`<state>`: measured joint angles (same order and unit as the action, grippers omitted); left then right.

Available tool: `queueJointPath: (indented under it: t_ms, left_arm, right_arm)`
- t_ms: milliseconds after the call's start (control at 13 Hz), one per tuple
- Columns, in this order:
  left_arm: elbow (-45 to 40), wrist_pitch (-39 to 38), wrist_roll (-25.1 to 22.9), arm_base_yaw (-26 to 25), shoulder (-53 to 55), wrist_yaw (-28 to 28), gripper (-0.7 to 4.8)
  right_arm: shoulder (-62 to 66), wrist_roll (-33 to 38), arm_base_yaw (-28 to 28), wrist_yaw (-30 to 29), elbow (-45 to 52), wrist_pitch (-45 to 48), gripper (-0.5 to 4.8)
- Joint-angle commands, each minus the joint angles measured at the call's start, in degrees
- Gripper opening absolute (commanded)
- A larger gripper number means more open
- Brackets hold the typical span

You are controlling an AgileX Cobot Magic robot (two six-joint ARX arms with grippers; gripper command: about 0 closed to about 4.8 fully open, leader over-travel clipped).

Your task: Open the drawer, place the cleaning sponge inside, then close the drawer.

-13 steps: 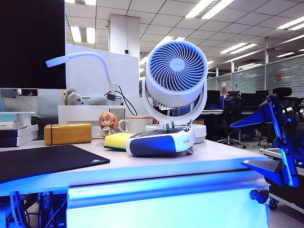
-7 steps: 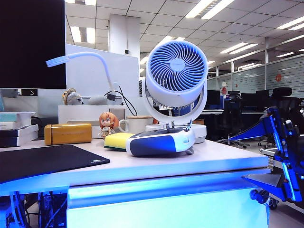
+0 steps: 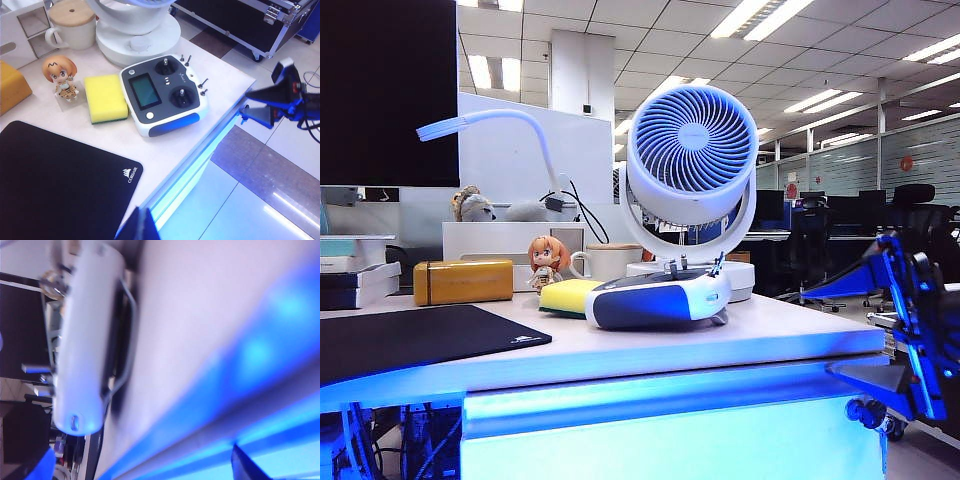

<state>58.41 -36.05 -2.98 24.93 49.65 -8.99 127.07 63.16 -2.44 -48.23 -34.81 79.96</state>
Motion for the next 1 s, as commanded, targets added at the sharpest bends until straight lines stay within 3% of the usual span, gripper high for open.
queueJointPath:
  t_ms: [77,998]
  left_arm:
    - [0.31,0.50,0.00,-0.02,-0.09,-0.28,-0.05]
    - [0.31,0.09,0.00,-0.02,-0.09,-1.38,-0.05]
  right_arm:
    - [0.66,0.07,0.00,-0.48,-1.84,1.01,4.79]
    - [6.95,0.42,0.04,0.52,-8.52,0.85,4.79]
